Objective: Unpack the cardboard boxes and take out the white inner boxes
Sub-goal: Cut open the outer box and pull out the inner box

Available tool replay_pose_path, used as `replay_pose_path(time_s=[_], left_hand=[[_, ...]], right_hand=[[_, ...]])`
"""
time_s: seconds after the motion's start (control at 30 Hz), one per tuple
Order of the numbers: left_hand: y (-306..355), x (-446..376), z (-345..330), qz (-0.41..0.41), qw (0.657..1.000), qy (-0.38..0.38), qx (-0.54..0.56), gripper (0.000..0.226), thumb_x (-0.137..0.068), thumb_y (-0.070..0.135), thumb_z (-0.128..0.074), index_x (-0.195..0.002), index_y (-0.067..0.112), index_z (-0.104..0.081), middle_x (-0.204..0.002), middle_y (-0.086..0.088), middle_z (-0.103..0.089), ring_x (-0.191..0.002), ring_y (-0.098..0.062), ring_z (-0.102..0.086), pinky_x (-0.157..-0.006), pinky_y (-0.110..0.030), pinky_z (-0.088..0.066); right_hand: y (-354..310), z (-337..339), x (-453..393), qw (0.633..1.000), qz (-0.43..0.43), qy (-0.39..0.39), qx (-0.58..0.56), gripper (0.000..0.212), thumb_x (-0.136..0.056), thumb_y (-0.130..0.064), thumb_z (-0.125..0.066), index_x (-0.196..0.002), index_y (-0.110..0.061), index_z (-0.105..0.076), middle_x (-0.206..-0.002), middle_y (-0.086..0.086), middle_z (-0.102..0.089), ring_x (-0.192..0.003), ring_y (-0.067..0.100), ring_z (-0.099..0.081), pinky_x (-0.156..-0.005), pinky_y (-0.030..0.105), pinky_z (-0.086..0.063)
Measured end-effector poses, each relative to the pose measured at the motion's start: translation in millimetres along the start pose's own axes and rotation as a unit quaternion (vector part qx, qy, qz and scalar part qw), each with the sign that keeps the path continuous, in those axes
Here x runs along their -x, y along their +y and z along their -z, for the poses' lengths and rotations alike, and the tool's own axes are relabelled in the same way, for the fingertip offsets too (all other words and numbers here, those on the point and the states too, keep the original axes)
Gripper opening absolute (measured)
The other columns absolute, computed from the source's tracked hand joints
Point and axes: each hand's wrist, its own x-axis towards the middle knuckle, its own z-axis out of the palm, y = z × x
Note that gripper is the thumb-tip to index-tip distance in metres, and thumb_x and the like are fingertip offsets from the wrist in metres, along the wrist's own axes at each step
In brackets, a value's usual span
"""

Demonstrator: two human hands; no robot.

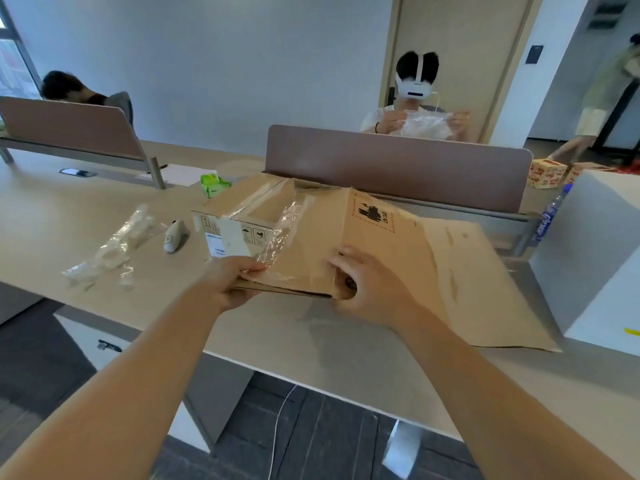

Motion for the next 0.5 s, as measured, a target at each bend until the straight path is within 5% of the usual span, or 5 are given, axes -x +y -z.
replay_pose_path(time_s=[0.2, 0.37, 0.43, 0.5], left_hand=[[-11, 26, 27, -0.022, 0.996, -0.047, -0.067, 0.026, -0.092, -0.013, -0.03, -0.089, 0.004, -0.049, -0.04, 0.001, -0.053, -0.028, -0.002, -0.048, -0.031, -0.01, -0.038], [-26, 33, 66, -0.042, 0.987, 0.014, -0.155, 0.036, -0.09, -0.009, -0.042, -0.113, 0.016, -0.053, -0.088, -0.008, -0.06, -0.066, -0.02, -0.063, -0.056, -0.026, -0.055], [-34, 32, 81, -0.045, 0.974, 0.029, -0.218, 0.05, -0.088, -0.009, -0.045, -0.13, 0.019, -0.046, -0.105, -0.011, -0.059, -0.087, -0.03, -0.058, -0.076, -0.04, -0.051], [-43, 34, 90, -0.043, 0.968, 0.038, -0.245, 0.057, -0.088, -0.009, -0.046, -0.136, 0.021, -0.04, -0.114, -0.01, -0.057, -0.095, -0.032, -0.056, -0.081, -0.044, -0.048]], right_hand=[[-17, -33, 20, 0.994, -0.059, -0.086, 0.014, 0.104, -0.072, -0.057, -0.067, -0.148, -0.032, -0.001, -0.157, -0.002, 0.011, -0.145, 0.019, 0.005, -0.119, 0.039, -0.004], [-2, -66, 45, 0.969, -0.184, -0.164, -0.006, 0.093, -0.081, -0.062, -0.051, -0.148, -0.027, 0.002, -0.157, -0.001, 0.008, -0.145, 0.024, 0.003, -0.118, 0.046, -0.004], [3, -82, 53, 0.957, -0.224, -0.173, -0.067, 0.088, -0.083, -0.062, -0.049, -0.149, -0.029, 0.0, -0.157, 0.0, 0.009, -0.145, 0.024, 0.004, -0.118, 0.047, -0.004], [2, -94, 52, 0.957, -0.22, -0.17, -0.086, 0.084, -0.086, -0.057, -0.049, -0.149, -0.027, -0.003, -0.158, 0.002, 0.006, -0.146, 0.024, 0.002, -0.118, 0.046, -0.008]])
